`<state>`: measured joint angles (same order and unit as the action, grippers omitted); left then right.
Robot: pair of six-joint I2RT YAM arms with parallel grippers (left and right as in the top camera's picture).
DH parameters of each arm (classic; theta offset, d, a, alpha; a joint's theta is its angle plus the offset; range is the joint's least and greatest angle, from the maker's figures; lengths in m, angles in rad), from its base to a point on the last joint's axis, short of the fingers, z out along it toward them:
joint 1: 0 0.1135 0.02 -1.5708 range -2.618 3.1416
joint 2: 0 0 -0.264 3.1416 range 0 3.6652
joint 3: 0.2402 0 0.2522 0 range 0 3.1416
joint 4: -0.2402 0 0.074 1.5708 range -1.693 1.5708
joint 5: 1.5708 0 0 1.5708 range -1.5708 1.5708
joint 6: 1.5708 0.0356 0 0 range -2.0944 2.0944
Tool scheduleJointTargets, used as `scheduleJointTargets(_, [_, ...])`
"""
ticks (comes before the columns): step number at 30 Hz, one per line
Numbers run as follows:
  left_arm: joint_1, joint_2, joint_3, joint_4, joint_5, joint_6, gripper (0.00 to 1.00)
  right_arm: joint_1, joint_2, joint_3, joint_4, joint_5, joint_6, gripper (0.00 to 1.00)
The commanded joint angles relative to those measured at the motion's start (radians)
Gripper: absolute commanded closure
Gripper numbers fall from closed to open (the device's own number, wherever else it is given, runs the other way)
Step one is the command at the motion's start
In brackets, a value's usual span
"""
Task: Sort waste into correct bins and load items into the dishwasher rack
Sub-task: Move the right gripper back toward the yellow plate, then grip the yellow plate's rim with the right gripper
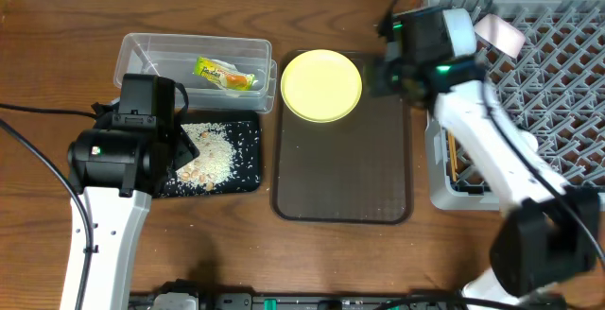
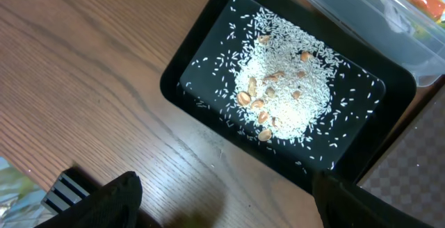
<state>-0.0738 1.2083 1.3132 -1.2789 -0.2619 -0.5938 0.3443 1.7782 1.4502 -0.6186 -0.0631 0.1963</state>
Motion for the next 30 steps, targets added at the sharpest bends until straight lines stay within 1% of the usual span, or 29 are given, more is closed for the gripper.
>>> scheduleJointTargets(1, [0.003, 0.0, 0.005, -0.004, -0.012, 0.016, 0.19, 0.05, 0.1, 0.008, 0.027, 0.117, 0.203, 0.42])
scheduleJointTargets(7, [0.003, 0.0, 0.005, -0.004, -0.012, 0.016, 0.18, 0.082, 0.237, 0.008, 0.113, 0.134, 0.328, 0.44])
scheduleJointTargets(11, [0.003, 0.0, 0.005, -0.004, -0.012, 0.016, 0.19, 0.085, 0.319, 0.008, 0.121, 0.134, 0.404, 0.45])
scheduleJointTargets(13, [0.003, 0.0, 0.005, -0.004, -0.012, 0.016, 0.19, 0.084, 0.347, 0.008, 0.122, 0.124, 0.418, 0.48])
scheduleJointTargets(14, [0.003, 0.0, 0.005, -0.004, -0.012, 0.016, 0.19, 0.085, 0.355, 0.008, 0.121, 0.117, 0.418, 0.51])
scheduleJointTargets(18, [0.003, 0.0, 0.005, -0.004, -0.012, 0.016, 0.18, 0.084, 0.365, 0.008, 0.082, 0.12, 0.418, 0.71])
scheduleJointTargets(22, [0.003, 0.0, 0.005, -0.004, -0.012, 0.016, 0.19, 0.073, 0.359, 0.008, 0.019, 0.125, 0.418, 0.87])
scheduleJointTargets(24, [0.003, 0.0, 0.005, -0.004, -0.012, 0.016, 0.19, 0.061, 0.359, 0.008, -0.018, 0.127, 0.42, 0.93])
scheduleJointTargets(25, [0.003, 0.0, 0.005, -0.004, -0.012, 0.016, 0.19, 0.054, 0.359, 0.008, -0.033, 0.126, 0.42, 0.98])
scheduleJointTargets(30, [0.003, 0.0, 0.005, -0.004, -0.012, 0.016, 0.19, 0.026, 0.351, 0.009, -0.082, 0.126, 0.415, 0.99])
